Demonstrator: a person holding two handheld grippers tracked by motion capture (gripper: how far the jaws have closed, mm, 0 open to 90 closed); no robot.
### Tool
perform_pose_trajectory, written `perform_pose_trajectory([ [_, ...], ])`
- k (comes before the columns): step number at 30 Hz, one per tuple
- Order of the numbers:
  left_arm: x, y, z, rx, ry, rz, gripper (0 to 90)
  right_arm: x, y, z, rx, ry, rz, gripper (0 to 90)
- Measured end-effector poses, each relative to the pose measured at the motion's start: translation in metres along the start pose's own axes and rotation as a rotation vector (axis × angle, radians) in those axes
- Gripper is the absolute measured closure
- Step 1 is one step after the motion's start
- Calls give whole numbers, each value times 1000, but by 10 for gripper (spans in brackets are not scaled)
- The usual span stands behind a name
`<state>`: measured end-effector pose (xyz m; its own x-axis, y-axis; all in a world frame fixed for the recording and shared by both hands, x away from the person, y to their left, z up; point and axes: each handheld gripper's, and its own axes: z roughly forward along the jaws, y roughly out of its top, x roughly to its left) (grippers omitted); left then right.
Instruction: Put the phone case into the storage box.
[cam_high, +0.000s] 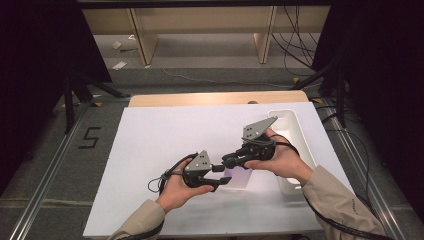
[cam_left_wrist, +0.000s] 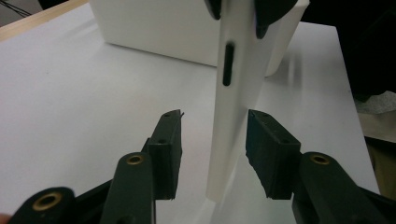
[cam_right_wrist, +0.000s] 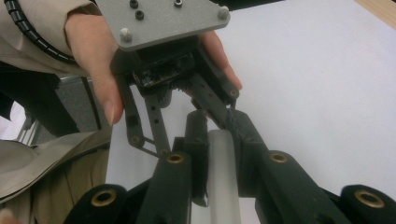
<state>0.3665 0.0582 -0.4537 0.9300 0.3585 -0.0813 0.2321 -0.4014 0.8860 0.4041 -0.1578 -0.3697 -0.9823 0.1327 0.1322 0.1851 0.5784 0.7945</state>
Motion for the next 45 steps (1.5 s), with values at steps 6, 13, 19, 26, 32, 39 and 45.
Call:
perform_pose_trajectory([
  [6, -2, 0, 2, 6, -29, 9, 632, 1, 1, 0, -6, 11, -2, 800],
  [13, -2, 1, 1, 5, -50, 22, 708, 1, 1, 0, -16, 21, 0, 800],
  [19, -2, 3, -2, 18, -53, 48, 766, 1, 1, -1, -22, 40, -12, 772],
  [26, -4, 6, -4, 30, -51, 47, 805, 0, 1, -3, -25, 24, -40, 650],
  [32, -3, 7, -6, 28, -31, 32, 806, -1, 0, -4, -42, -7, -43, 491],
  [39, -2, 8, -8, 27, 11, 15, 806, -4, 0, -5, -88, -77, -31, 294],
  [45, 0, 8, -10, 25, 52, 2, 806, -8, -2, -8, -129, -126, -13, 211],
])
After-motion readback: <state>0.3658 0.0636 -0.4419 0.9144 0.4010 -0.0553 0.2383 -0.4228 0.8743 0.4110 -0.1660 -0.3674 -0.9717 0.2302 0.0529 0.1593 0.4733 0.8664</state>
